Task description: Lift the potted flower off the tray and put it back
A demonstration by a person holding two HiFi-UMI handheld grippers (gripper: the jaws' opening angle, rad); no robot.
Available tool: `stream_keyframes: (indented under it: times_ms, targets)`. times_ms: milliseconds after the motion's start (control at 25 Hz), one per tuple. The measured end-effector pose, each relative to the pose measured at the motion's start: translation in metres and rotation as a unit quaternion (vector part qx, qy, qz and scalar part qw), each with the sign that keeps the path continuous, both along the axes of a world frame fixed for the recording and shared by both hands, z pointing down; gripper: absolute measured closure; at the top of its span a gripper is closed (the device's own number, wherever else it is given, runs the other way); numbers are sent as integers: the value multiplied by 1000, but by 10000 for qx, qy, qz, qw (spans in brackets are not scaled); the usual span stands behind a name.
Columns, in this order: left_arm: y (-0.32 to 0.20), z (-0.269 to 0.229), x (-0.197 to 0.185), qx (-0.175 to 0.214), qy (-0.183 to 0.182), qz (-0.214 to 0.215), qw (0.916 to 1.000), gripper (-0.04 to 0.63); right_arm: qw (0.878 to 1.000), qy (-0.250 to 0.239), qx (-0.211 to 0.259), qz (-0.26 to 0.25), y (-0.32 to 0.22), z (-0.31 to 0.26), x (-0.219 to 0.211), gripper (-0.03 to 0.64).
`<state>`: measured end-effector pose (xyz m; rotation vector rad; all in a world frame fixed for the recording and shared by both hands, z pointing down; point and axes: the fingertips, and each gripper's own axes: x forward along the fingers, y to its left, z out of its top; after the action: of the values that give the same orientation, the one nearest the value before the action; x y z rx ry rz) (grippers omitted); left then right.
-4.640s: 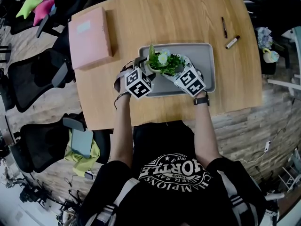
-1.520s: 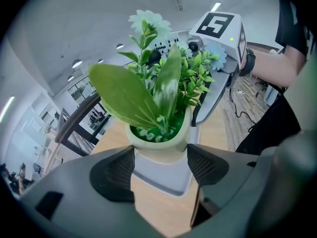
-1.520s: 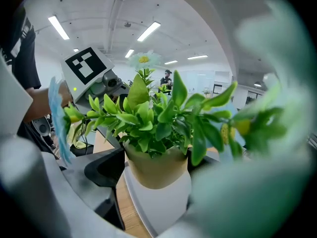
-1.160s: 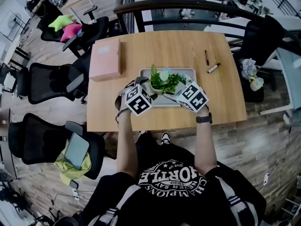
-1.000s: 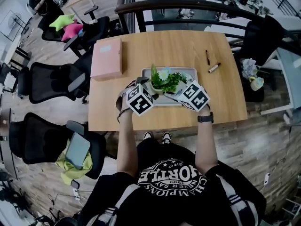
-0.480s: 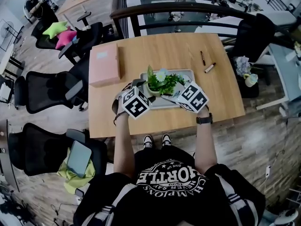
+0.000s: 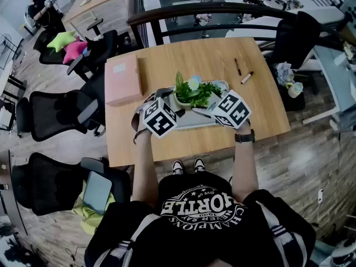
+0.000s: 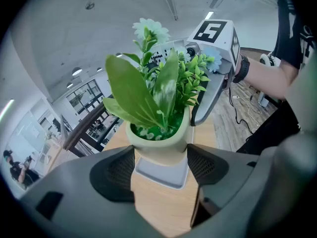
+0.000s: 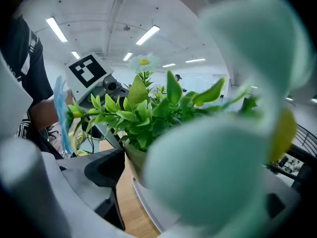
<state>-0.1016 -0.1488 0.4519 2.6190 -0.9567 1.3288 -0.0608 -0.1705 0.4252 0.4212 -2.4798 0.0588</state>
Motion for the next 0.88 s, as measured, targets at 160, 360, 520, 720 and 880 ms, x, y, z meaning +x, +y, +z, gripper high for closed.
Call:
stream_keyframes:
  times_ms: [160, 360, 520, 720, 880]
  targets:
    - [0, -3, -3, 15, -5, 42, 10000, 250, 10000, 17, 39, 53, 1, -4, -3, 206]
    - [1, -4, -7, 31, -11, 68, 10000, 250, 10000, 44, 2, 77, 2, -4, -7, 206]
    - [-1, -3, -7, 53, 40, 79, 9999, 249, 9999, 58, 30, 113, 1, -4, -7, 206]
    - [-3, -1, -5, 69, 75, 104, 9999, 249, 9999, 23, 41, 136, -2, -2, -5, 204]
    - [-3, 0, -5, 87, 70, 103, 9999, 249, 9999, 20, 32, 148, -1, -1, -5, 204]
